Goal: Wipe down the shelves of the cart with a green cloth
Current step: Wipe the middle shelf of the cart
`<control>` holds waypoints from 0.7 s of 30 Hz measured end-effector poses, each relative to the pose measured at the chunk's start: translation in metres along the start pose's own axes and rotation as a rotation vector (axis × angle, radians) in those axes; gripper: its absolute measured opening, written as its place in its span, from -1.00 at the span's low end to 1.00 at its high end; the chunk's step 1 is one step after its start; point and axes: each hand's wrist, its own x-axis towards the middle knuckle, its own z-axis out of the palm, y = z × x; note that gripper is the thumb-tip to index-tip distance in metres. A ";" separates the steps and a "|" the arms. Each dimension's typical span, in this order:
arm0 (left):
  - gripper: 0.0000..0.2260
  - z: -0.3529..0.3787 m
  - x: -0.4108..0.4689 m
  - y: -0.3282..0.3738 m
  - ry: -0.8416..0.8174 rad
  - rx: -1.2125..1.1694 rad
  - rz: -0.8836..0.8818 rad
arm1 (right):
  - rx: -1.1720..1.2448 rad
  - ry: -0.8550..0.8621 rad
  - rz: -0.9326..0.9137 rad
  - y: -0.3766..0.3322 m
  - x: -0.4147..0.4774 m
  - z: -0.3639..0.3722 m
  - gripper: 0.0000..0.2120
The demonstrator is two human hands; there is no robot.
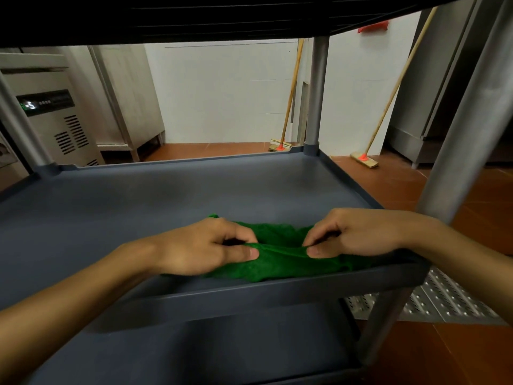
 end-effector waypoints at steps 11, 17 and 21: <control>-0.84 0.001 0.046 0.004 0.315 0.303 0.046 | -0.309 0.293 0.210 -0.009 0.014 -0.029 -0.88; -0.81 -0.056 0.102 0.001 0.616 0.340 -0.075 | -0.448 0.667 0.207 -0.007 0.046 -0.094 -0.72; -0.79 -0.069 0.135 0.007 0.685 0.369 -0.108 | -0.455 0.869 0.233 0.007 0.063 -0.112 -0.69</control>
